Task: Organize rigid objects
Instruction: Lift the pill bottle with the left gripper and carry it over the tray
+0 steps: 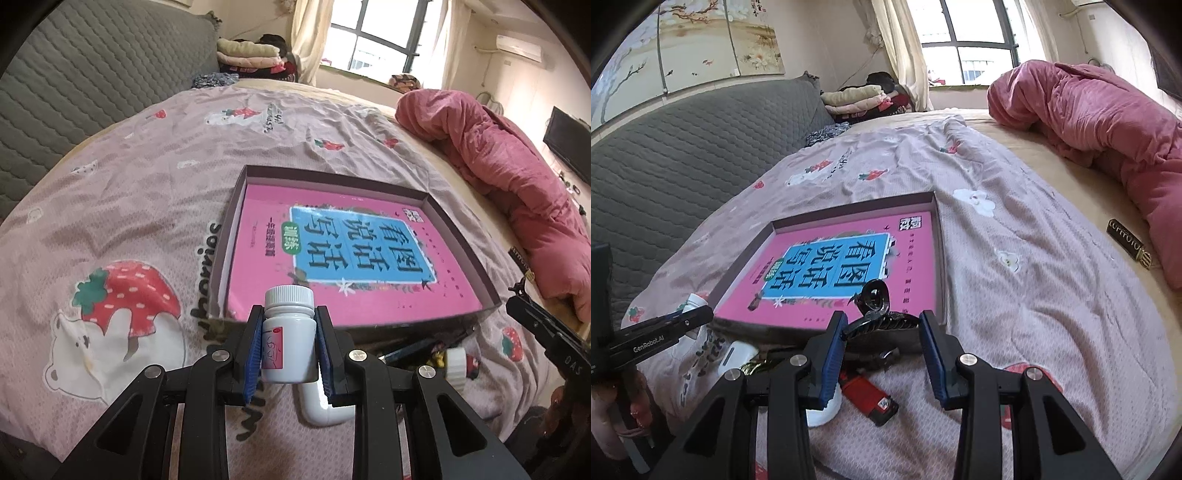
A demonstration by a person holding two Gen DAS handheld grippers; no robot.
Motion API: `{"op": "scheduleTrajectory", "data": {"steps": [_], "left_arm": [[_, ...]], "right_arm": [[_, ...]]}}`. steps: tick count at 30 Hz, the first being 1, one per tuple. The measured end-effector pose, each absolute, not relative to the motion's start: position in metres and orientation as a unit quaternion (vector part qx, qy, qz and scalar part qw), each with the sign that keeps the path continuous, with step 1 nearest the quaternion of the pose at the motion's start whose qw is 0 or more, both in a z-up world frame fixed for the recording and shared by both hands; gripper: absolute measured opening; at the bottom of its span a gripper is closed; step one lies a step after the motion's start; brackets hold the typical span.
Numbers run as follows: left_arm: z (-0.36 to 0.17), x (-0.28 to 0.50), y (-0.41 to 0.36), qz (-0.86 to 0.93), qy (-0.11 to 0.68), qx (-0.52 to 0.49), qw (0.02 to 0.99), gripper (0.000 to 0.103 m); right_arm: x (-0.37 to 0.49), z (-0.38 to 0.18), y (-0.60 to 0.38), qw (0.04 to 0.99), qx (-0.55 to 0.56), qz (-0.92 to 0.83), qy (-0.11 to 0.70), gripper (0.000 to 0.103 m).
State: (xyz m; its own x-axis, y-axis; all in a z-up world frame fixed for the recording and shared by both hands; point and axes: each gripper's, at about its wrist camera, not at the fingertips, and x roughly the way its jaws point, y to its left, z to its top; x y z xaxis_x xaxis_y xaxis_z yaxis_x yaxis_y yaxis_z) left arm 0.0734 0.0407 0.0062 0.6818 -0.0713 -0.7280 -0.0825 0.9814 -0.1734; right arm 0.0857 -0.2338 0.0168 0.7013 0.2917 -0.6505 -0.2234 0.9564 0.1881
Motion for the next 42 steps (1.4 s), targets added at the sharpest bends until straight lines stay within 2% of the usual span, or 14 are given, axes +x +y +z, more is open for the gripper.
{"op": "scheduleTrajectory", "data": {"steps": [24,42], "left_arm": [[0.024,0.145,0.028,-0.005,0.398,-0.096,0.912,0.027],[-0.012,0.171,0.046,-0.026,0.453,-0.086,0.887,0.027]], "right_arm": [[0.121,0.023,-0.211,0.917,0.02,0.112,0.381,0.04],[0.148,-0.003,-0.176,0.889,-0.05,0.078,0.449,0.04]]}}
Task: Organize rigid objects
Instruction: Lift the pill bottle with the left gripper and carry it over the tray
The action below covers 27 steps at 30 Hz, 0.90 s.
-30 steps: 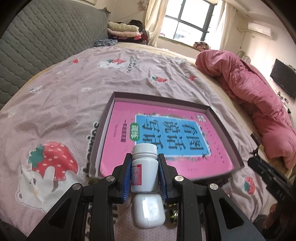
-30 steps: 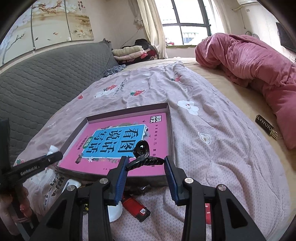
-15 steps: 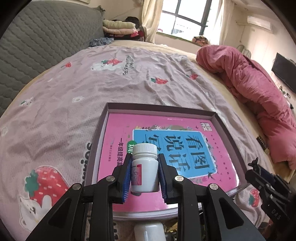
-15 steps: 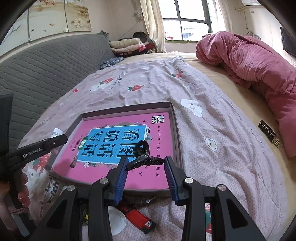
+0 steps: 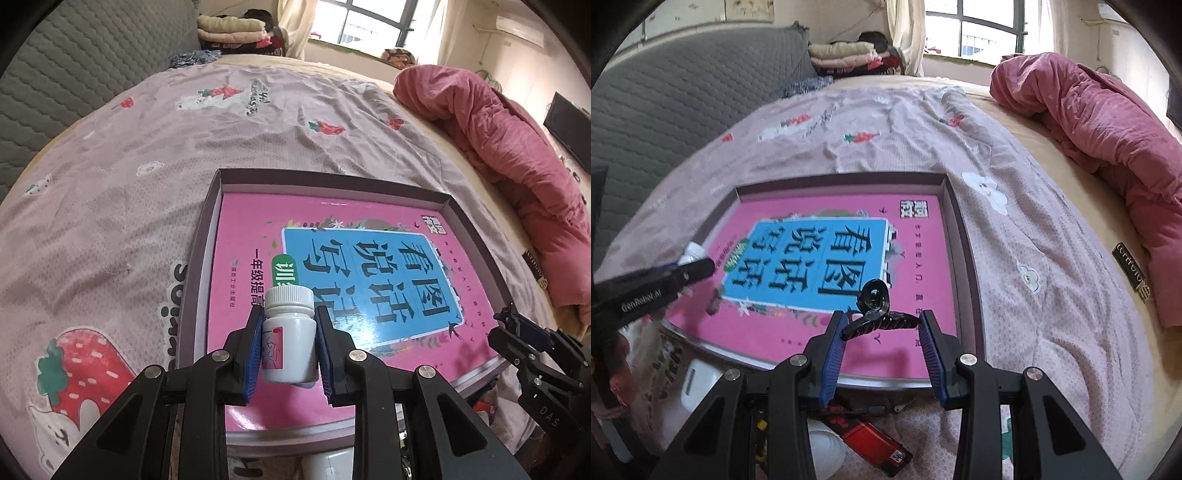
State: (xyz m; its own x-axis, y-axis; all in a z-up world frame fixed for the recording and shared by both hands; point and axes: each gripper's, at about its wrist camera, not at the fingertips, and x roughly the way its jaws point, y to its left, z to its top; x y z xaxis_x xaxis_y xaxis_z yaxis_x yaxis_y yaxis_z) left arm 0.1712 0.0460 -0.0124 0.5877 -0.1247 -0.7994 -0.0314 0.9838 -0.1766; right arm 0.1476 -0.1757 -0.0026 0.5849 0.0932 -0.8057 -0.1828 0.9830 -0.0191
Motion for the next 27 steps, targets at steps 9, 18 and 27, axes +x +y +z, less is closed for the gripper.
{"op": "scheduleTrajectory", "data": {"steps": [9,18,27], "left_arm": [[-0.022,0.178,0.042,-0.034,0.471,-0.079,0.878,0.027],[-0.027,0.181,0.042,-0.033,0.48,-0.078,0.873,0.027],[-0.03,0.18,0.049,-0.027,0.483,-0.079,0.872,0.027]], "right_arm": [[0.154,-0.007,-0.182,0.879,-0.06,0.06,0.47,0.04],[0.164,-0.01,-0.185,0.867,-0.059,0.05,0.492,0.04],[0.17,-0.018,-0.183,0.856,-0.067,0.041,0.511,0.04]]}}
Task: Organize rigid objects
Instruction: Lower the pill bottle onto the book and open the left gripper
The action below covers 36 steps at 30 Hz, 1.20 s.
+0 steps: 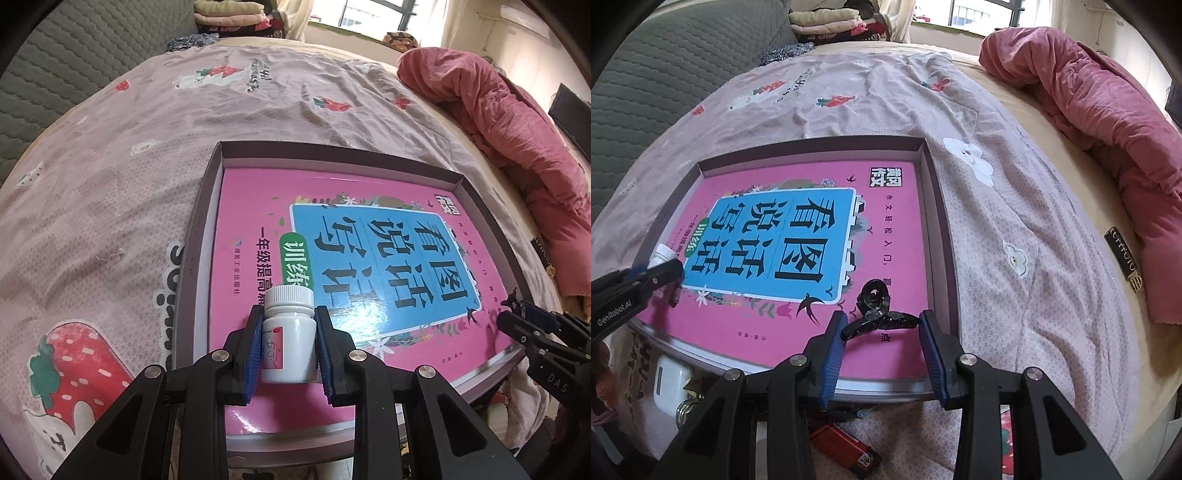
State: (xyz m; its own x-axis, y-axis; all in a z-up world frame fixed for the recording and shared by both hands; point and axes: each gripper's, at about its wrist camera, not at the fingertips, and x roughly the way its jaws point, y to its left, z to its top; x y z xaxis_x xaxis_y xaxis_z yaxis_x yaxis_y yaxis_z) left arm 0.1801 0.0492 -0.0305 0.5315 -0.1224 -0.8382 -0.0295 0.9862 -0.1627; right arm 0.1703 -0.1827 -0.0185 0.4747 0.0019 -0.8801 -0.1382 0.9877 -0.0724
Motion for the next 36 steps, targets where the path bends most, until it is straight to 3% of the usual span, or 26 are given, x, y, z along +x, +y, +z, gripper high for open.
{"op": "scheduleTrajectory", "data": {"steps": [26,36], "left_arm": [[-0.031,0.173,0.055,-0.033,0.474,-0.079,0.877,0.027],[-0.03,0.17,0.052,-0.032,0.479,-0.074,0.874,0.027]], "right_arm": [[0.158,-0.02,-0.18,0.866,-0.056,0.022,0.496,0.042],[0.13,0.003,-0.197,0.888,-0.001,0.034,0.458,0.05]]}}
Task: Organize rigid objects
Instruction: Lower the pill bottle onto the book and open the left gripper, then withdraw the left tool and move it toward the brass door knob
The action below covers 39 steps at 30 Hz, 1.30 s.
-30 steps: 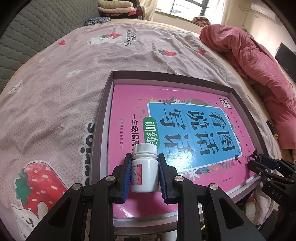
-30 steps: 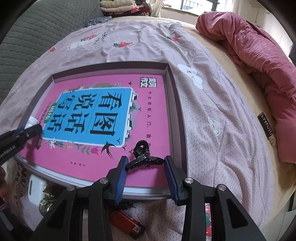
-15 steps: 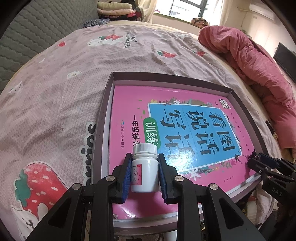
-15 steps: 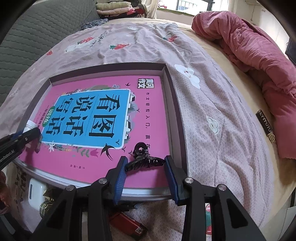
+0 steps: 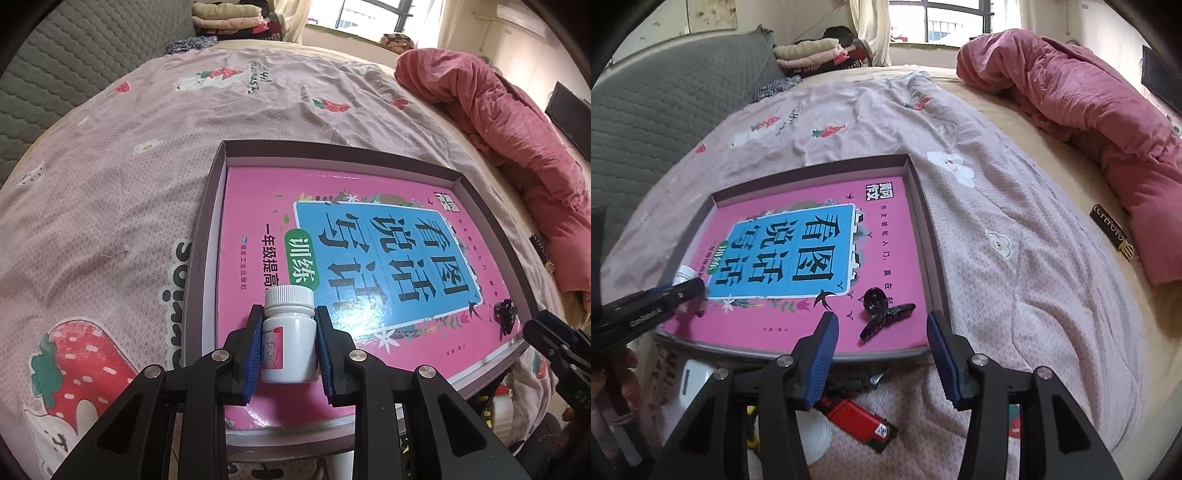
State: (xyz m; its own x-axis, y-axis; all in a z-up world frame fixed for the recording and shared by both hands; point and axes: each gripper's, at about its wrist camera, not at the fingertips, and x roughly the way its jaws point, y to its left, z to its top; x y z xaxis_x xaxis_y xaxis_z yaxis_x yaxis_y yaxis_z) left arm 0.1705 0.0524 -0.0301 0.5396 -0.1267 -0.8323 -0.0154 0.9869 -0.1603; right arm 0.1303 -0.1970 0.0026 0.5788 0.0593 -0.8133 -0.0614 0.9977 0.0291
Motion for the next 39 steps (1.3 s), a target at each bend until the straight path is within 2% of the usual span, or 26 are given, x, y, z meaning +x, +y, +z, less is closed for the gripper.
{"op": "scheduleTrajectory", "data": {"steps": [10,13,15,17,26,39], "left_arm": [[-0.029,0.165,0.052,-0.048,0.48,-0.086,0.872,0.031],[-0.028,0.164,0.053,-0.053,0.479,-0.09,0.872,0.035],[-0.027,0.162,0.054,-0.057,0.476,-0.094,0.873,0.042],[-0.025,0.16,0.056,-0.062,0.471,-0.102,0.874,0.045],[-0.003,0.144,0.072,-0.071,0.434,-0.127,0.889,0.053],[0.006,0.104,0.069,-0.057,0.414,-0.119,0.901,0.055]], "right_arm": [[0.122,0.011,-0.2,0.896,-0.001,0.028,0.444,0.051],[0.118,0.014,-0.2,0.898,-0.001,0.028,0.44,0.051],[0.116,0.016,-0.201,0.899,0.001,0.028,0.437,0.052],[0.113,0.018,-0.2,0.901,0.001,0.029,0.434,0.052],[0.099,0.027,-0.195,0.904,-0.01,0.04,0.425,0.053],[0.077,0.035,-0.197,0.91,-0.01,0.056,0.411,0.053]]}}
